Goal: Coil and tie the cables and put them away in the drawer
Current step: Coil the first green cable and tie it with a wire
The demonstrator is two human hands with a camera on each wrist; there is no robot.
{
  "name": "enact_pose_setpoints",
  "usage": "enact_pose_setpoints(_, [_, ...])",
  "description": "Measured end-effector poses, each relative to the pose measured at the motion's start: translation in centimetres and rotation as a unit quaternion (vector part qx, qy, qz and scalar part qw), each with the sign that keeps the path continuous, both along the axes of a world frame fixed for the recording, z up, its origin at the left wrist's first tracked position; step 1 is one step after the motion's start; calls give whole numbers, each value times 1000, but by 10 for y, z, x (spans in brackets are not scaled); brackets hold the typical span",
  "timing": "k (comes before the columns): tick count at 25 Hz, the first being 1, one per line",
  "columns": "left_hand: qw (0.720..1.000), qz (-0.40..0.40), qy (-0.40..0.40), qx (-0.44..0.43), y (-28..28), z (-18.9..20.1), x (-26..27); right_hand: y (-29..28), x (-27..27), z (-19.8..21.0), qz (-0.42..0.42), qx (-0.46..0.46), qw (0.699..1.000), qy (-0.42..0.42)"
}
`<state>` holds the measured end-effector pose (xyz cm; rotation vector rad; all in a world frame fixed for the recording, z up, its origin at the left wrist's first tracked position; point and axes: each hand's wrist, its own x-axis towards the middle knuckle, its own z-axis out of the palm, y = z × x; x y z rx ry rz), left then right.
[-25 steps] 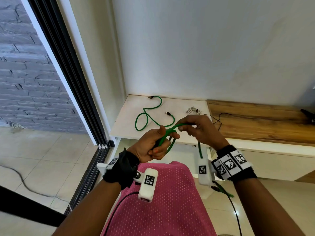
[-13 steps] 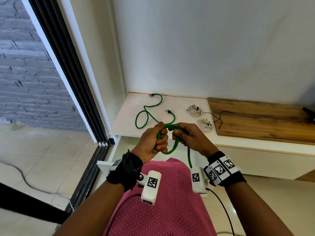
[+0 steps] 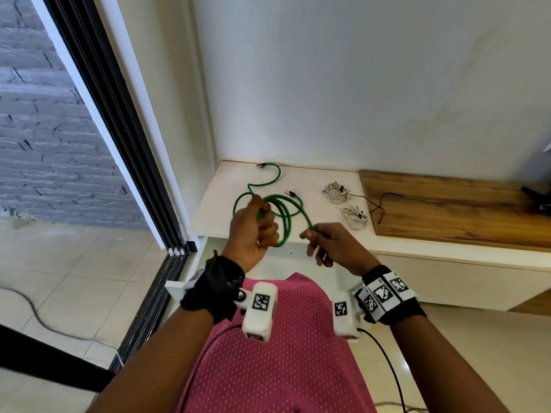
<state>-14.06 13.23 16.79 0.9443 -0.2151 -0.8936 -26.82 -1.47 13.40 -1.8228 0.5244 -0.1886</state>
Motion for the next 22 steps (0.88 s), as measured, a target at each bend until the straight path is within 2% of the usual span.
enact_pose_setpoints(2, [998, 50, 23, -28, 4, 5, 16, 1, -7, -12, 49, -163, 979, 112])
enact_pose_setpoints(3, [997, 65, 29, -35, 6, 5, 23, 3, -11, -15, 88, -258, 950, 156])
enact_pose_setpoints(5, [996, 84, 23, -32, 8, 2, 28, 15, -13, -14, 177, -445, 856, 197])
enact_pose_setpoints(6, [996, 88, 11, -20, 8, 0, 27, 22, -13, -10, 213, -513, 810, 187])
enact_pose_setpoints(7, [996, 89, -9, -1, 7, -2, 24, 29, -12, -4, 235, -562, 777, 158])
enact_pose_setpoints(8, [995, 87, -35, 22, 4, -3, 21, 35, -10, 3, 248, -595, 756, 114])
enact_pose_setpoints(11, [989, 35, -124, 68, 2, -6, 7, 49, -4, 30, 267, -640, 720, -36])
enact_pose_setpoints(13, [977, -35, -194, 84, 4, -10, -3, 46, 2, 40, 239, -624, 732, -131])
enact_pose_setpoints(15, [953, -123, -258, 101, 6, -14, -12, 35, 7, 49, 196, -563, 781, -189])
enact_pose_setpoints(17, [947, -191, -240, 94, 9, -15, -17, 18, 8, 59, 155, -472, 843, -206])
enact_pose_setpoints(18, [950, -214, -212, 79, 11, -15, -17, 9, 7, 61, 134, -441, 863, -210])
enact_pose_setpoints(22, [948, -278, -149, 36, 16, -14, -12, -4, 0, 56, 95, -382, 896, -205])
